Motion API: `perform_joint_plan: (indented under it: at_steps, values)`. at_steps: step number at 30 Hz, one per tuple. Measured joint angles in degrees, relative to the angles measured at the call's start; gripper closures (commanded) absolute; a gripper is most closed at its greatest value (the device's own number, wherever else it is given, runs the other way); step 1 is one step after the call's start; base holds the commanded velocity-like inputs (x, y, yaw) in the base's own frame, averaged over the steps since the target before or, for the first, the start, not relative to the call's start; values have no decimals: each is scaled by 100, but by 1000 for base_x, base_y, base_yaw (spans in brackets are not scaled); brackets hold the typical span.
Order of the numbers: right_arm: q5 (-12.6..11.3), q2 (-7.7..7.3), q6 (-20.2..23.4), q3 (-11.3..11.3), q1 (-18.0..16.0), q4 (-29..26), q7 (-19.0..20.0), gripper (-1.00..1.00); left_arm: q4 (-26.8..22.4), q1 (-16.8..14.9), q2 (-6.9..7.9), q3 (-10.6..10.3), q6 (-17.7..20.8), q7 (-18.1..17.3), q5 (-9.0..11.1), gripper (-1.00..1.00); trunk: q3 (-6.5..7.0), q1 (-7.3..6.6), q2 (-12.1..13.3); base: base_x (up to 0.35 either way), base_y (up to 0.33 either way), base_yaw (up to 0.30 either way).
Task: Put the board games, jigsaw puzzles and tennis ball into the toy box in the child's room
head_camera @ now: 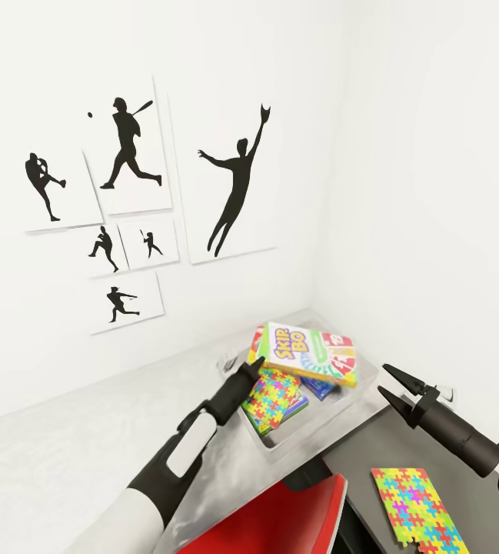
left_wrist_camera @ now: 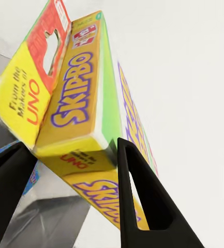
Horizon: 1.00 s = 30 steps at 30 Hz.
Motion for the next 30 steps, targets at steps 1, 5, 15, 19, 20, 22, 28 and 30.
perform_joint_plan:
  at_steps: [1, 5, 15, 19, 20, 22, 28, 30]
  values:
    - [0, 0, -2, 0, 0, 2, 0, -100, -111, 70, 1, -25, -92, 170, 37, 100, 0, 0, 0, 0, 0, 0]
    - [0, 0, -1, -1, 0, 15, 0, -100, -348, 201, -1, -285, -351, 968, 161, 100, 0, 0, 0, 0, 0, 0]
    - [0, 1, -4, -7, -1, 18, 0, -100, -426, 233, -1, -1152, -1033, 1849, 1131, 100, 0, 0, 0, 0, 0, 0]
    - [0, 1, -3, -7, -1, 19, 0, -100, -430, 252, -1, -1593, -1586, 1992, 1576, 100, 0, 0, 0, 0, 0, 0]
    - [0, 1, -2, -7, -1, 18, 0, -100, -429, 258, -1, -1661, -1733, 2005, 1720, 100, 0, 0, 0, 0, 0, 0]
    - [0, 0, -3, -8, 0, 18, 0, -100, -428, 282, -1, -1733, -1929, 2017, 1917, 100, 0, 0, 0, 0, 0, 0]
    - [0, 0, -4, -8, 0, 18, -2, -100, -433, 369, -1, -1868, -2363, 2031, 2159, 100, 0, 0, 0, 0, 0, 0]
    - [1, 5, -4, -5, 0, 26, -5, -100, -434, 385, -1, -1875, -2493, 2034, 2177, 100, 0, 0, 0, 0, 0, 0]
